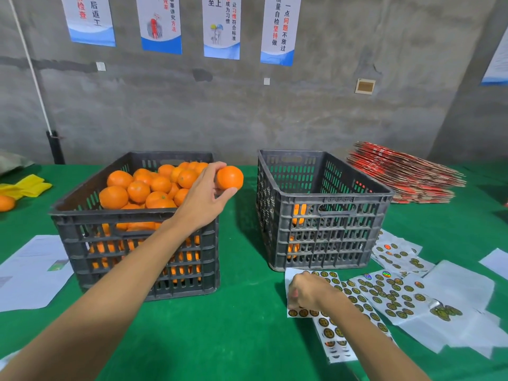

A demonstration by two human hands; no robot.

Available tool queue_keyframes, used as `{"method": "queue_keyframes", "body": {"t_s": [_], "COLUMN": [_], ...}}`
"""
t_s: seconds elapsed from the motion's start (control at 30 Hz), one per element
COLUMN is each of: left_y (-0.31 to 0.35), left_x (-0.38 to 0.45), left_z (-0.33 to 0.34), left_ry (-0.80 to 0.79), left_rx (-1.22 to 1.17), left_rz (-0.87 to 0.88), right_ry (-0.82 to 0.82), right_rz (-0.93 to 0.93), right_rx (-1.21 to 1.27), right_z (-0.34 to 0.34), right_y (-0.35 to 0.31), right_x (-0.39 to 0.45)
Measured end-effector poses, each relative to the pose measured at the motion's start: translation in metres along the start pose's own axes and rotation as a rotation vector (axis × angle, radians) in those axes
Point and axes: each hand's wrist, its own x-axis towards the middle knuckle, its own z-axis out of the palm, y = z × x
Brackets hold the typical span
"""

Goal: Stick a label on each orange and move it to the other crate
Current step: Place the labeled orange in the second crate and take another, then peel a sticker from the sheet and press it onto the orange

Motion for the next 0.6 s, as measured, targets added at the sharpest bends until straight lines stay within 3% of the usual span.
{"method": "queue_keyframes", "body": {"t_s": [0.4, 0.5, 0.6], "left_y": [0.007, 0.005, 0.003], "left_x": [-0.001, 0.001, 0.003], "left_z": [-0.003, -0.004, -0.006], "left_ry": [0.000, -0.017, -0.038], "left_rx": [-0.026, -0.041, -0.055], "left_rz": [-0.038, -0.080, -0.116], "right_ry": [-0.013, 0.157, 0.409], "right_rz": [0.015, -0.052, -0.092], "right_rx": [0.015, -0.006, 0.136], "right_z": [-0.005, -0.016, -0.039], "right_y": [-0.008, -0.016, -0.030], "right_x": [-0.005, -0.003, 0.004]}}
